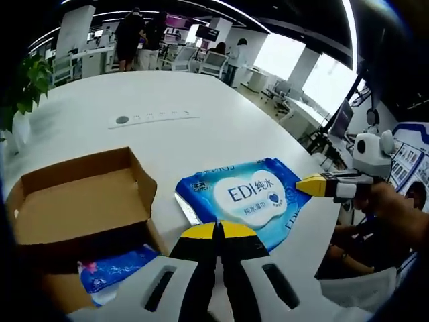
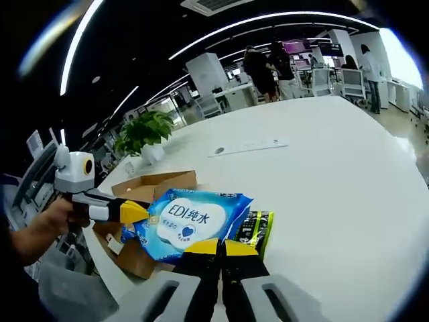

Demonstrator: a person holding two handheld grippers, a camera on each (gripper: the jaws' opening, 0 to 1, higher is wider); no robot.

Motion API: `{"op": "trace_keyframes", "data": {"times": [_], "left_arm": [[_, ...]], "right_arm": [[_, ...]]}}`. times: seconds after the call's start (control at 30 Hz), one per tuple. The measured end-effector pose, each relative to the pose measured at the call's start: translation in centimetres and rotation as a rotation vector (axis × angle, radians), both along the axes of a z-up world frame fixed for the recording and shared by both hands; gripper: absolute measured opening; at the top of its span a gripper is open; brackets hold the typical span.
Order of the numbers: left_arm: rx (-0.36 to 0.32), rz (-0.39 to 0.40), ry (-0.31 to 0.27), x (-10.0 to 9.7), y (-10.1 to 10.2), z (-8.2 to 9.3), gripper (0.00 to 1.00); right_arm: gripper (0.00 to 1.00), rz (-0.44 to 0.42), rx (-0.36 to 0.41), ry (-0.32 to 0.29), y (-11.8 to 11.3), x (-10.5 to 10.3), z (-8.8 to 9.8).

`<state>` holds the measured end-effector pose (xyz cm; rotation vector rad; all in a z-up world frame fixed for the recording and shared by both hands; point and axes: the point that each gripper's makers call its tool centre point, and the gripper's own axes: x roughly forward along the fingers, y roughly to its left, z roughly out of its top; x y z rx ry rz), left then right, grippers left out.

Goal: Operate the shoe box by opening the lid, removing the specified soft item, and placing it in the target area until the item is outside and the box remains undamaged.

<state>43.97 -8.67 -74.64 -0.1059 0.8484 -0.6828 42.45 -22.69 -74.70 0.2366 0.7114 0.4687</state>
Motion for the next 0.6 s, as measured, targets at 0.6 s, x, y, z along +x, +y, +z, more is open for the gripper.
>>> {"op": "trace_keyframes", "data": {"times": [0.6], "left_arm": [[0.081, -0.039, -0.012, 1.3, -1.2, -3.4, 0.0]], "right_arm": [[0.0, 0.006, -0.067, 0.028, -1.2, 2.7, -3.3]]}}
